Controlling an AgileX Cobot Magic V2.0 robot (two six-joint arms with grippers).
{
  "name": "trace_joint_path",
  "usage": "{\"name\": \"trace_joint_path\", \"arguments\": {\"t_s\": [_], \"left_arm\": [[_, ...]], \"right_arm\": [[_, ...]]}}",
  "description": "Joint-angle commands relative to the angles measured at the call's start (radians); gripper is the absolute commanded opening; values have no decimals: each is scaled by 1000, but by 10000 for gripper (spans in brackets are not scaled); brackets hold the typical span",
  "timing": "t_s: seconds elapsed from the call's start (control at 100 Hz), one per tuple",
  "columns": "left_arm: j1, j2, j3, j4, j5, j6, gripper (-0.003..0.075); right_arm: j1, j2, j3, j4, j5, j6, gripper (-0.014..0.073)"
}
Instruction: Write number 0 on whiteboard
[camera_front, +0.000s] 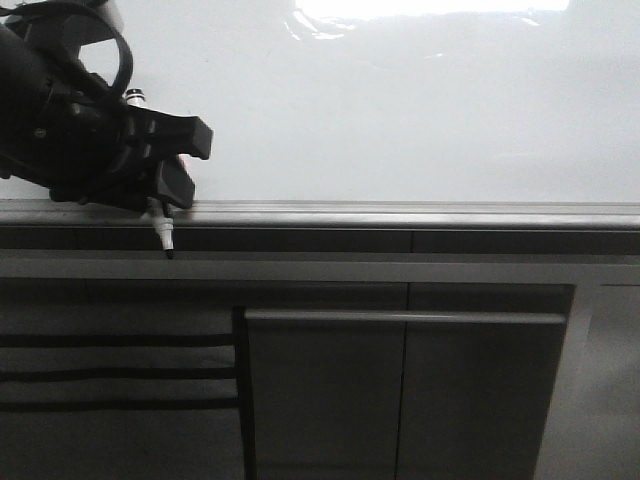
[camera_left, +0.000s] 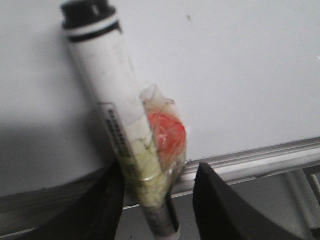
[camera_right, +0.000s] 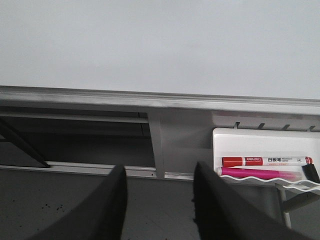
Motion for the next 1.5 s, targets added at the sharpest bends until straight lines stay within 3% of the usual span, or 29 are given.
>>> {"name": "trace_joint_path", "arguments": {"t_s": [0.0, 0.16, 0.42, 0.54, 0.62, 0.77, 0.97, 1.05, 1.21, 1.35, 1.49], "left_arm": [[-8, -9, -45, 8, -40, 2, 293], [-8, -5, -46, 10, -42, 2, 278], [-8, -8, -46, 79, -24, 2, -6], [-8, -30, -46, 159, 15, 2, -20], [-8, -72, -46, 270, 88, 2, -20], [-8, -183, -81, 444, 361, 17, -20], [-33, -258, -203, 443, 815, 244, -20], [-76, -261, -252, 443, 937, 287, -20], [-187, -259, -323, 459, 990, 294, -20], [-273, -247, -373, 466, 998, 294, -20], [-318, -245, -397, 466, 1006, 287, -20]], "right_arm": [[-6, 7, -33, 0, -73, -8, 279], [-6, 7, -33, 0, -73, -8, 279], [-6, 7, -33, 0, -79, -8, 279], [-6, 7, -33, 7, -83, -22, 279], [-6, 7, -34, 100, -64, -166, 279], [-2, 35, -34, 475, 13, -532, 278], [-2, 150, -37, 835, 254, -1029, 278], [-2, 195, -63, 915, 356, -1140, 279], [71, 287, -179, 893, 418, -1155, 279], [215, 352, -296, 759, 396, -1131, 279], [355, 419, -391, 619, 378, -1026, 279]]}}
